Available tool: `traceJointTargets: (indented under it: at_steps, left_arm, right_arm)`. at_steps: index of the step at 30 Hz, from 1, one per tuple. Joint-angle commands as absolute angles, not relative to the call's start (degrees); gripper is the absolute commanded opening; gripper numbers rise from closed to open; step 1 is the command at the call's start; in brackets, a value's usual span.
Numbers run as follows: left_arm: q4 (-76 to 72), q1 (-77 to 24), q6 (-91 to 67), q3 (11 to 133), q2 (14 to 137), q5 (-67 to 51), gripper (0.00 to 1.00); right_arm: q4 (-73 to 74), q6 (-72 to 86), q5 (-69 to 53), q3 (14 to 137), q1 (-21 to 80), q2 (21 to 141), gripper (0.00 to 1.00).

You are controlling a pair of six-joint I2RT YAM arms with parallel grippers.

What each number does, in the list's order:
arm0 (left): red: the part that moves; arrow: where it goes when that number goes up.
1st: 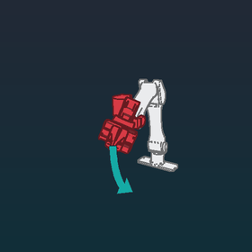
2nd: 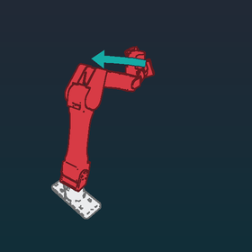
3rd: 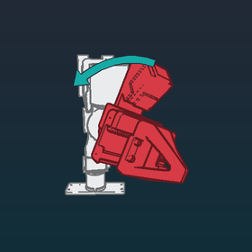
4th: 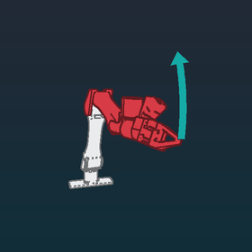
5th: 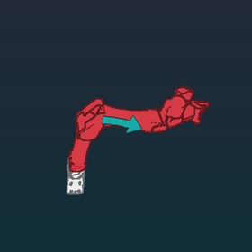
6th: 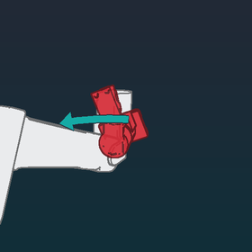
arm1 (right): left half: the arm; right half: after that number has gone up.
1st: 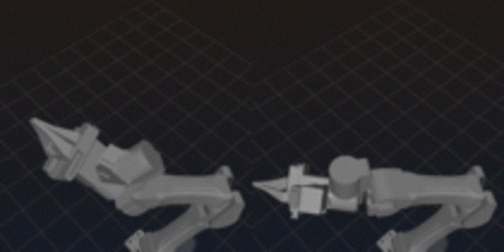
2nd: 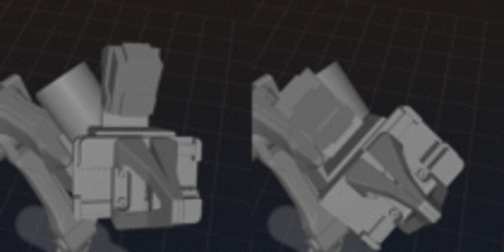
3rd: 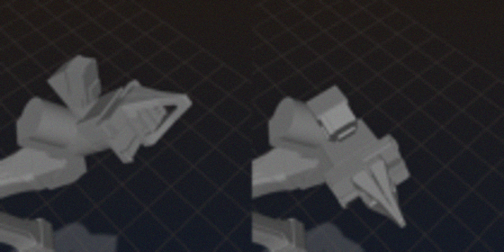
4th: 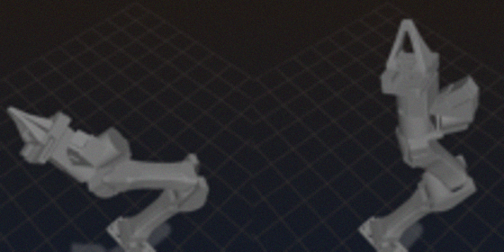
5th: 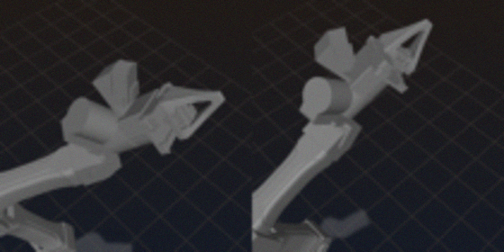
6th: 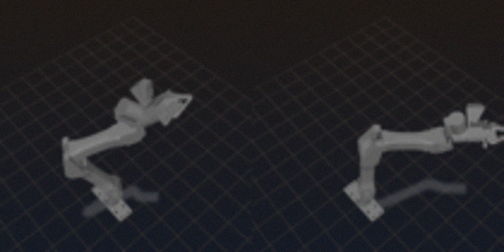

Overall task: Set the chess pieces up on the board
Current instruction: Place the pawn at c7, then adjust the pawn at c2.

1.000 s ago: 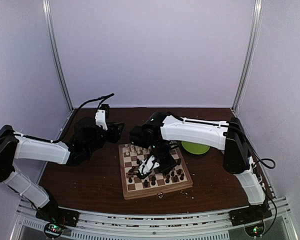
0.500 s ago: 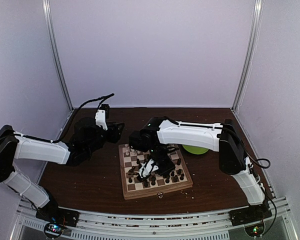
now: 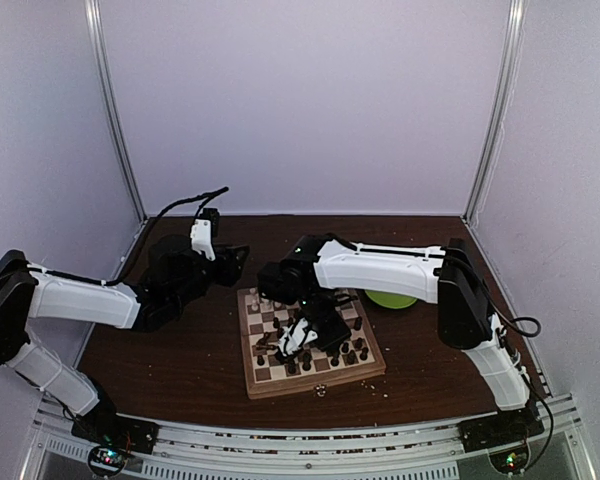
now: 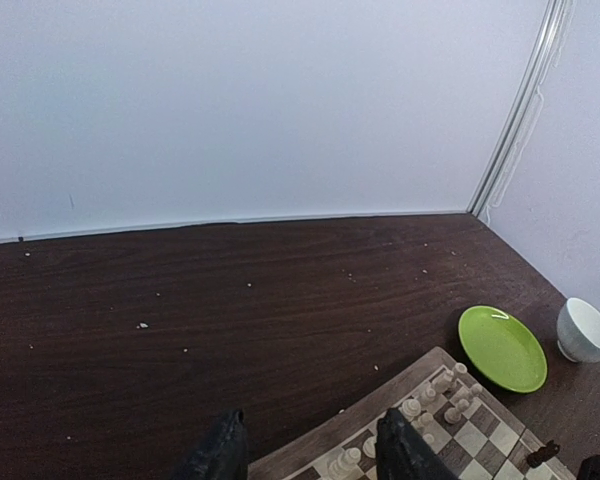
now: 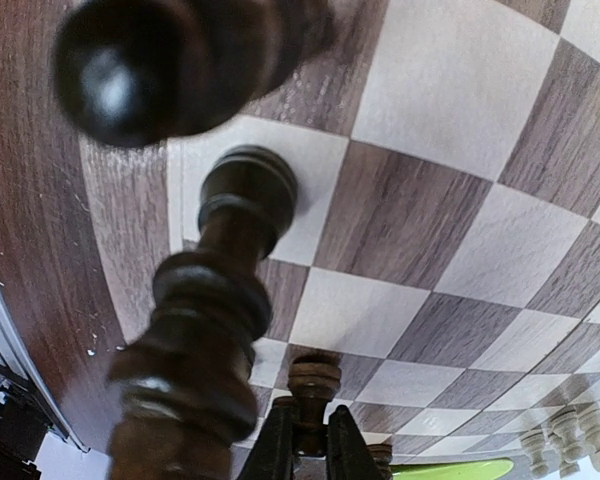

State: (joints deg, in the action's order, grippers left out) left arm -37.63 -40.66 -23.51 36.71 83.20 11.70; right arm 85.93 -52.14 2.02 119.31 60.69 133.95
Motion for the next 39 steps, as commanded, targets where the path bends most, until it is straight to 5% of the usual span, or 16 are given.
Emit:
traceJointTargets:
  at_steps: [1,13,30,39]
  left_arm:
    - [-40.78,-40.69,-23.38,36.30,83.48,11.07,0.45]
    - [-40.80,-40.70,-23.54,36.39,83.72,10.81,0.45]
    - [-40.74,-40.69,-23.55,36.91,84.63,10.38,0.45]
    - [-40.99,-40.75,-23.73,36.77,84.66,10.58,0.45]
  right_arm:
    - [85.92,-51.44,3.77,118.61,60.15,134.47,0.09]
    - [85.00,-51.23,2.44,118.65,60.03,133.79,0.25]
    - [84.08,-51.94,-3.32,124.58,53.34,125.57,0.35]
    - [64.86,-41.91,-13.87,125.01,45.64,125.11,0.33]
